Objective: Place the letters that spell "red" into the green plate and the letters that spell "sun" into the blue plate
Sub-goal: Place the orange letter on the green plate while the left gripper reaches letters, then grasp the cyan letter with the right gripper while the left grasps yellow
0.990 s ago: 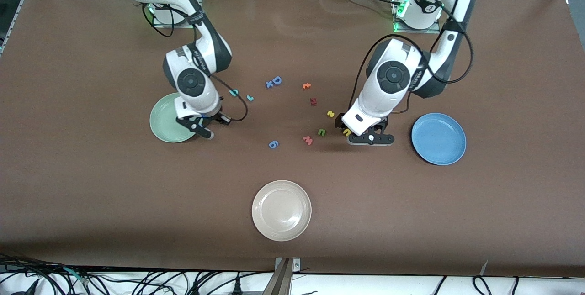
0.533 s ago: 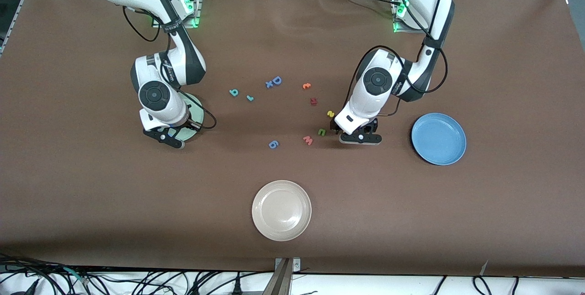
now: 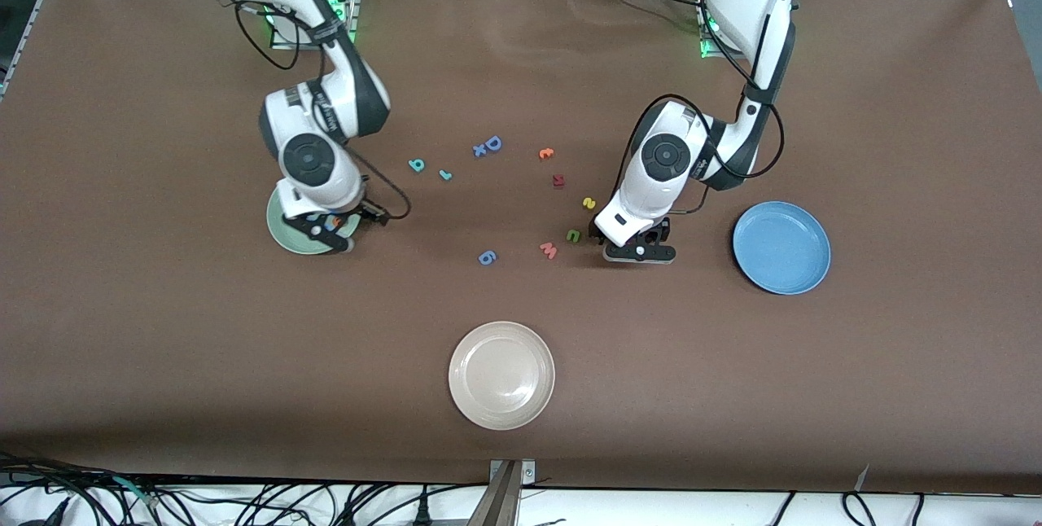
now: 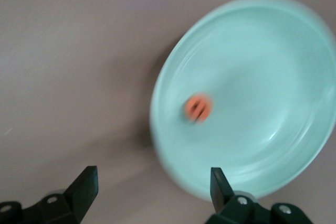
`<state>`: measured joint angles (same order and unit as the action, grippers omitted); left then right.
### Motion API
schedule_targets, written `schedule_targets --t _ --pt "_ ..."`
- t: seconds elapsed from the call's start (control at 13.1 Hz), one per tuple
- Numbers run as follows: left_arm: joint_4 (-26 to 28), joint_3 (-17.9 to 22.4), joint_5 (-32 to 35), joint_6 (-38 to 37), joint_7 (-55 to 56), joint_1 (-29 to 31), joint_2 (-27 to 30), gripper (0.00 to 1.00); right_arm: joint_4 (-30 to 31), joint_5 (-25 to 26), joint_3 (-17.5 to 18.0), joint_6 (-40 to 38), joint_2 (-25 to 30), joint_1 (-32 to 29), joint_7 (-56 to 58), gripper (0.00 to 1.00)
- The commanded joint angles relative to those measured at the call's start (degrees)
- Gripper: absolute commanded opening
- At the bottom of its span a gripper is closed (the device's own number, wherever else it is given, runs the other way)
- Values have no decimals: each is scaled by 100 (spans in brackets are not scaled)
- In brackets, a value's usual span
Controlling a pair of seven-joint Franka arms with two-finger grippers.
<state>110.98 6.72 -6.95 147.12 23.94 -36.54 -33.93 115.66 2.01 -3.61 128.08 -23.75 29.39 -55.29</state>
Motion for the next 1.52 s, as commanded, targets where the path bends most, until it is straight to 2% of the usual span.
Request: schedule_targets --t 0.0,0.3,0.46,0.53,0.61,0.76,0.91,1.29,1.45 --pt "-24 75 0 27 -3 -125 -78 93 88 1 387 67 81 31 -982 91" --pt "-15 57 -8 1 -3 -151 -131 90 746 1 861 989 177 31 -2055 89" --pt "-15 57 -8 -17 14 -151 -131 83 1264 10 923 1446 353 31 -2328 89" --pt "-15 49 -8 -34 23 -160 -131 77 1440 10 1063 1605 415 31 -2424 89" --pt "-15 49 -8 -43 6 -160 -131 70 1503 10 1090 1641 433 31 -2547 89" --pt "20 40 -8 -105 -38 -160 -105 64 1626 10 1117 1659 485 40 -2601 87" --pt "20 40 -8 -184 -47 -160 -96 58 1749 27 1117 1677 494 40 -2601 81" --pt "20 5 -8 -219 -47 -160 -96 36 2048 27 1099 2221 433 31 -2601 74" --pt "20 -4 -8 -219 -38 -160 -96 29 2057 27 1099 2222 424 31 -2601 65"
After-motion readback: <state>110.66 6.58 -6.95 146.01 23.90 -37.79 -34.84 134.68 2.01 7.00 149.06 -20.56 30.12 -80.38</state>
